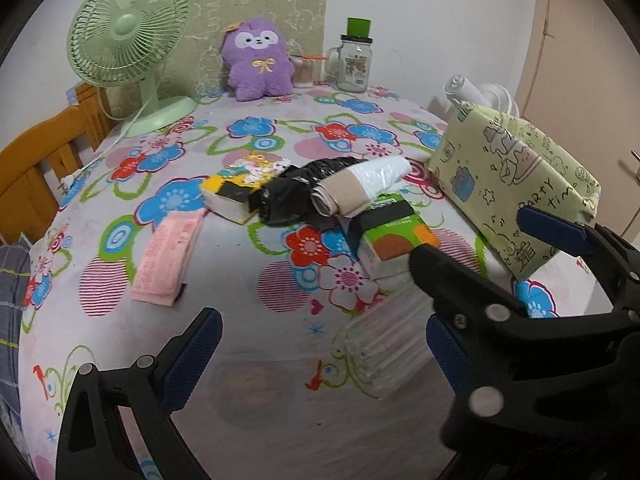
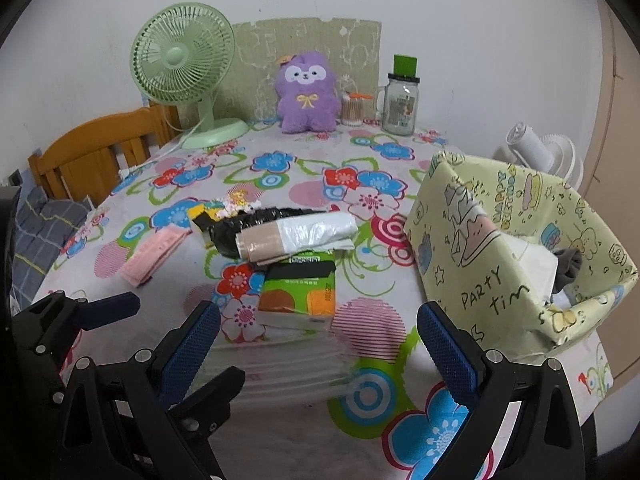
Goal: Organize soft objects
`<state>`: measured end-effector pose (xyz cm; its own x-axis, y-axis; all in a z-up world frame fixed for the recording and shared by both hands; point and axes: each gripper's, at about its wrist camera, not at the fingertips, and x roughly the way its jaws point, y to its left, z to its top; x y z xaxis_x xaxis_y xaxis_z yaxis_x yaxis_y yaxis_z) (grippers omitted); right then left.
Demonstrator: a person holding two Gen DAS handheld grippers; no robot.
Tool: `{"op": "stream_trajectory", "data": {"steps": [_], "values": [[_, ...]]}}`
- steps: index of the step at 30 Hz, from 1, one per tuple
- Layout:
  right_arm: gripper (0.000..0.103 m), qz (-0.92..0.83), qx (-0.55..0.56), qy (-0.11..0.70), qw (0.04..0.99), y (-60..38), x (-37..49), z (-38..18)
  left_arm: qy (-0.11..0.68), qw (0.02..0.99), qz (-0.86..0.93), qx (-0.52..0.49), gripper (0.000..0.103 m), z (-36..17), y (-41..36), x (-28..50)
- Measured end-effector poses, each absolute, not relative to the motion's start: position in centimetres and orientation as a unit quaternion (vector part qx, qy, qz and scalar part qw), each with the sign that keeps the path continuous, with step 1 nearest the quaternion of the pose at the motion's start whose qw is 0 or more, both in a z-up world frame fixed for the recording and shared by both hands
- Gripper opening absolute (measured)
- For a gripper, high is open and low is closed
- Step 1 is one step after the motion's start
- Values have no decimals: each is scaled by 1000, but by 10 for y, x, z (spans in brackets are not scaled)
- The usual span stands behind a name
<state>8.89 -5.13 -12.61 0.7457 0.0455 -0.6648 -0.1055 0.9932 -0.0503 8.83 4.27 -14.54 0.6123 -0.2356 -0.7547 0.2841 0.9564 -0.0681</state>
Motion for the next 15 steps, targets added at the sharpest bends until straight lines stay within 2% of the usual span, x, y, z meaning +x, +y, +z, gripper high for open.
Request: {"op": "stream_trajectory", "data": {"steps": [15], "values": [[99,75,-39,403,911,-33,99,-148,425,894,-128,60,103,-156,59,84]]}}
